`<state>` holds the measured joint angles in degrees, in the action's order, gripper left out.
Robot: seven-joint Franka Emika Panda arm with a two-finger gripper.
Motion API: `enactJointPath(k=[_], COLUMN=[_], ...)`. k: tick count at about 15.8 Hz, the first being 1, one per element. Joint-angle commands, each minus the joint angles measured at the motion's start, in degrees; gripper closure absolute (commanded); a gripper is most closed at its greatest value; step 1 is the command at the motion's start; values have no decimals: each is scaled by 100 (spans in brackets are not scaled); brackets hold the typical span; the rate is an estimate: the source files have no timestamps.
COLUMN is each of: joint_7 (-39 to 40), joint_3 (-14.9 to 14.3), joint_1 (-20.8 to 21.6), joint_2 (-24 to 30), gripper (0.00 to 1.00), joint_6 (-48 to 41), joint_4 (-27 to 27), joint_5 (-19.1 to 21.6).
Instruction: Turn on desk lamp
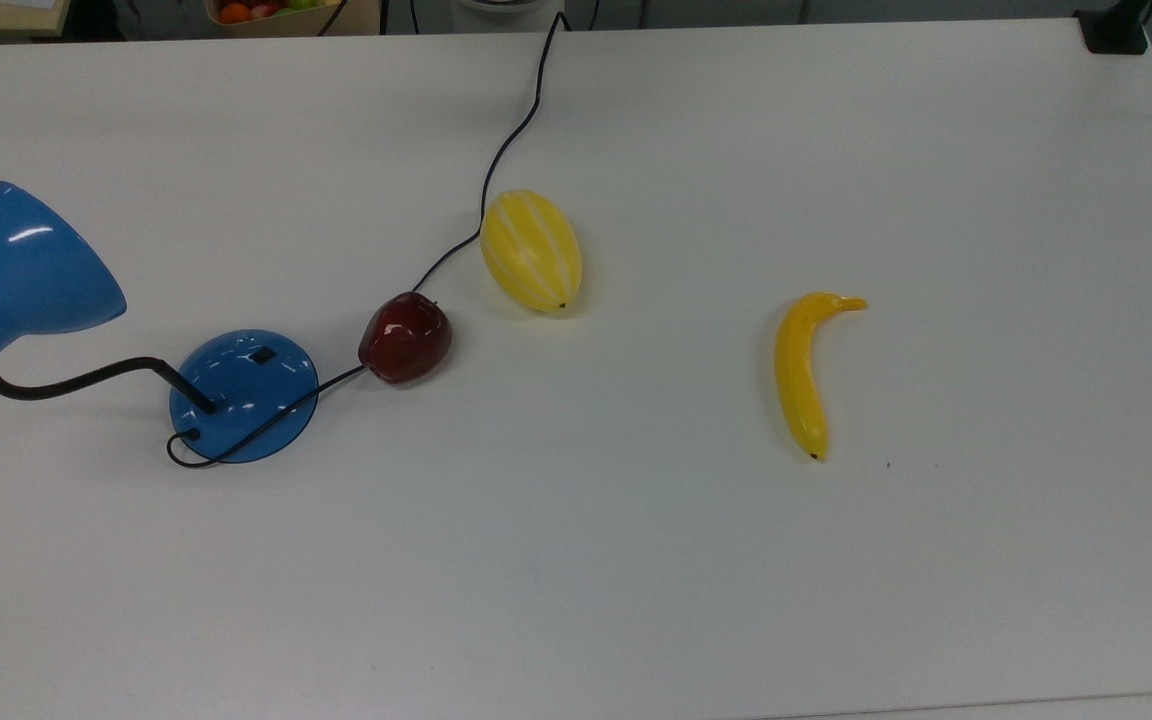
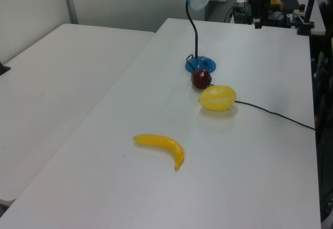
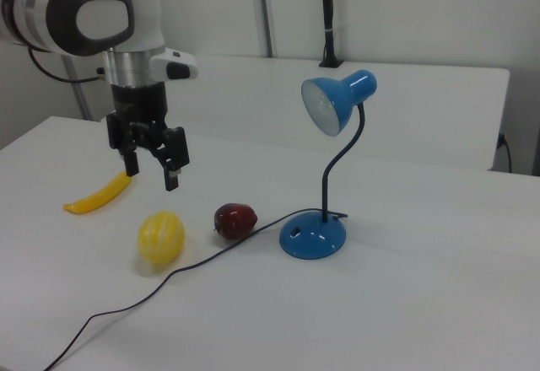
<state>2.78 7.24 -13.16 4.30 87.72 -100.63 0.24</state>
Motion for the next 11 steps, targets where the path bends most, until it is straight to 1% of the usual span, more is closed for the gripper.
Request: enactJointPath(k=[1, 2, 3, 4, 6, 11], joint_7=[-75, -146, -268, -400, -550, -612], joint_3=[-12, -12, -12, -12, -12, -12], joint_1=[-99, -134, -169, -239, -301, -275], joint_2=[-43, -60, -87, -130, -192, -359], gripper=[65, 86, 98, 100, 100, 100], joint_6=[289, 385, 560, 762, 1018, 1194], joint_4=[26, 26, 26, 26, 26, 17], joint_5=[134, 143, 187, 257, 284, 284])
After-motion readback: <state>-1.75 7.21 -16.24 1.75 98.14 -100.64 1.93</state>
